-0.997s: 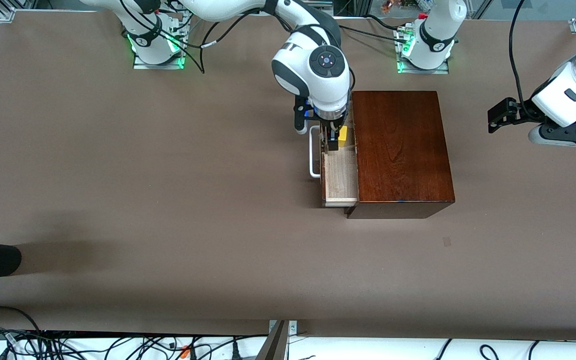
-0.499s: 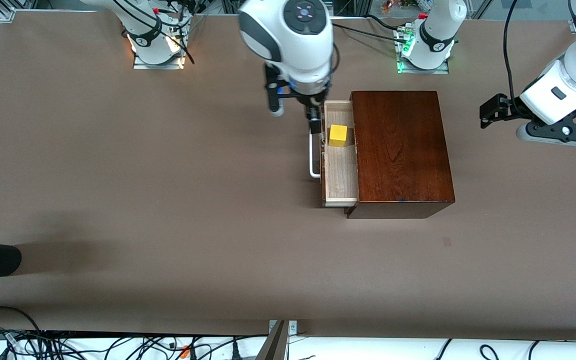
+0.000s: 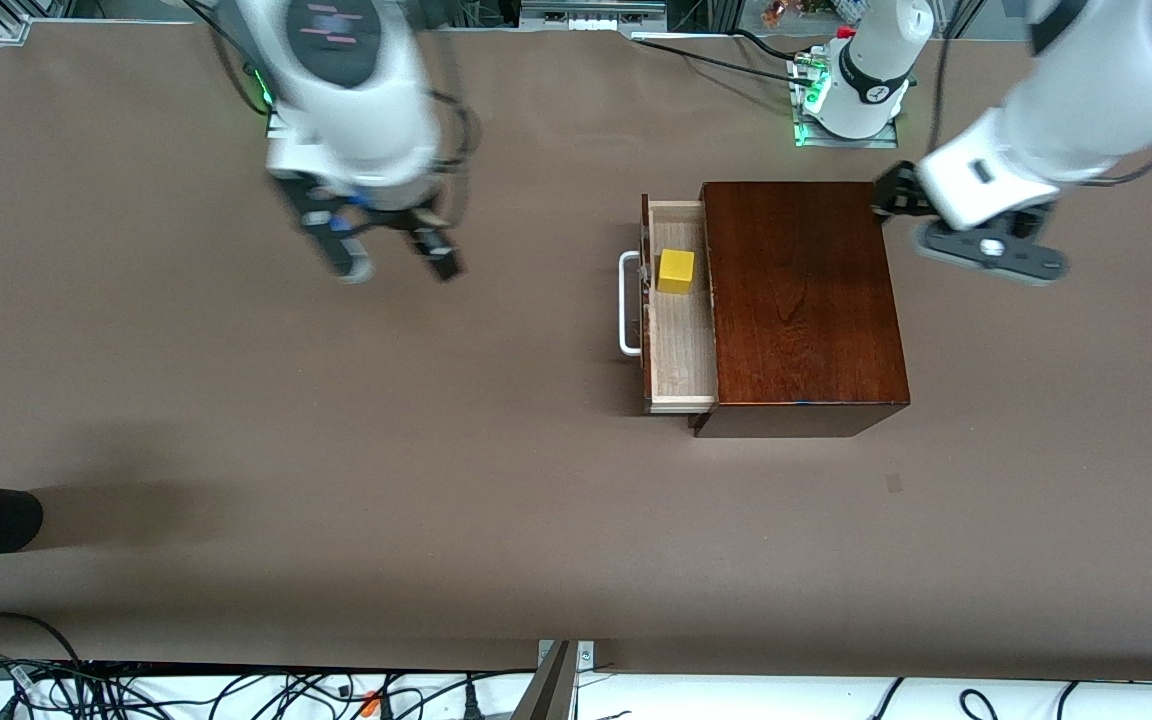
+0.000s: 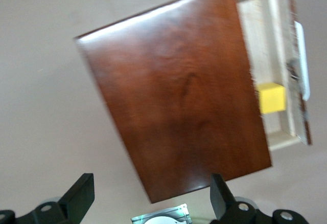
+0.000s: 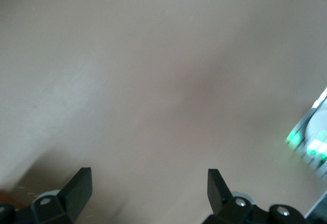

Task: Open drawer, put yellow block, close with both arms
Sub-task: 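Retract the right gripper while the left gripper reaches the drawer front, then push the drawer shut into the box with the left gripper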

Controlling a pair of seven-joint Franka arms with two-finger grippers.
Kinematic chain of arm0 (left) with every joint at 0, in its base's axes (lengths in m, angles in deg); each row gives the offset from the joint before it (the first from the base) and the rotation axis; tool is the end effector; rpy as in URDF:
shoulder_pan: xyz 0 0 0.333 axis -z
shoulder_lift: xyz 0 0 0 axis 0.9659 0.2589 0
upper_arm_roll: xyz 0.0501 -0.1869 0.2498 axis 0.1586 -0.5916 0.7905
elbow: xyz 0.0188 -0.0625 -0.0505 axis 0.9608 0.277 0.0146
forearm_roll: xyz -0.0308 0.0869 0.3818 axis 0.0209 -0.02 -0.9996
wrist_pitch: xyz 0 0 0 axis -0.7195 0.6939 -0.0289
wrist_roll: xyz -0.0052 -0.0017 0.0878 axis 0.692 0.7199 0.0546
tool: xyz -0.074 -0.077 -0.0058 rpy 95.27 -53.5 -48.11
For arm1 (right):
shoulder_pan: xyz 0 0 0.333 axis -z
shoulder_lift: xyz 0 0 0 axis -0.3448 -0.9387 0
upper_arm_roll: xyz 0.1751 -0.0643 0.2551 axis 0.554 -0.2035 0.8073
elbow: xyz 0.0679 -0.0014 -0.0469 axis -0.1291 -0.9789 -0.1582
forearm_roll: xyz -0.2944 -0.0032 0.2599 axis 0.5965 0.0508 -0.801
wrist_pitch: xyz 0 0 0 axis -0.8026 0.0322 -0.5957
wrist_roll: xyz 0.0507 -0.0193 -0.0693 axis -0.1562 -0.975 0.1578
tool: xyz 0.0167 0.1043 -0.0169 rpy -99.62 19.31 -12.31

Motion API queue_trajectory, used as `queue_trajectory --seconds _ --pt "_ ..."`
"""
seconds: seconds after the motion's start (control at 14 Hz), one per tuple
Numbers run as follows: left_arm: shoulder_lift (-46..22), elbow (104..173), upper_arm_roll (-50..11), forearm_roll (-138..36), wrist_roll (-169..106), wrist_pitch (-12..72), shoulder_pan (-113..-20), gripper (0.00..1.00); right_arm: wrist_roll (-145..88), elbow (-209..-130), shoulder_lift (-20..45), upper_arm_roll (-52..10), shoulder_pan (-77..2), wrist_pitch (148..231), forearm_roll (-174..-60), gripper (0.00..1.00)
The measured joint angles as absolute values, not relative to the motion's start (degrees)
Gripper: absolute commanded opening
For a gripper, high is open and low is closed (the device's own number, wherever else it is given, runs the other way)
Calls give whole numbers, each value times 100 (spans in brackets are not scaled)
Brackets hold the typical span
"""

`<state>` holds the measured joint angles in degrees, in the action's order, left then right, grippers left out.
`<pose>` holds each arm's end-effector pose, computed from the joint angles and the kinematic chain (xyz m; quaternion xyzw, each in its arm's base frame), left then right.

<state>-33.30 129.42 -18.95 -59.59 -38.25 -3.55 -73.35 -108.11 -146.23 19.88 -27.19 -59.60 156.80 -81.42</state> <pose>0.5311 -0.1797 0.5721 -0.9807 0.1687 0.0985 0.0007 0.5411 0.3081 0.5685 0.9151 -0.3954 -0.0327 0.0725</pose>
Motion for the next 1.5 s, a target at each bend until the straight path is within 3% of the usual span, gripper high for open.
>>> queue_trajectory --seconds 0.21,0.5,1.0,1.5 --pt "-3049 12775 -2526 -5958 -3797 -332 -7206 100 -9103 -15398 2729 -3478 -5896 15691 -8137 100" --pt "-2303 12359 -2688 -5601 -4476 -85 -6731 100 -7065 -15945 3211 -3563 -5067 15880 -8116 100" --pt "-1223 12154 -2824 -5481 -7203 1243 -5745 100 -4010 -16028 3337 -2055 -2522 16171 -8111 100" --pt "-310 12182 -2824 -6674 -9096 1865 -5206 100 -3448 -16038 3338 -1734 -2175 16310 -8105 100"
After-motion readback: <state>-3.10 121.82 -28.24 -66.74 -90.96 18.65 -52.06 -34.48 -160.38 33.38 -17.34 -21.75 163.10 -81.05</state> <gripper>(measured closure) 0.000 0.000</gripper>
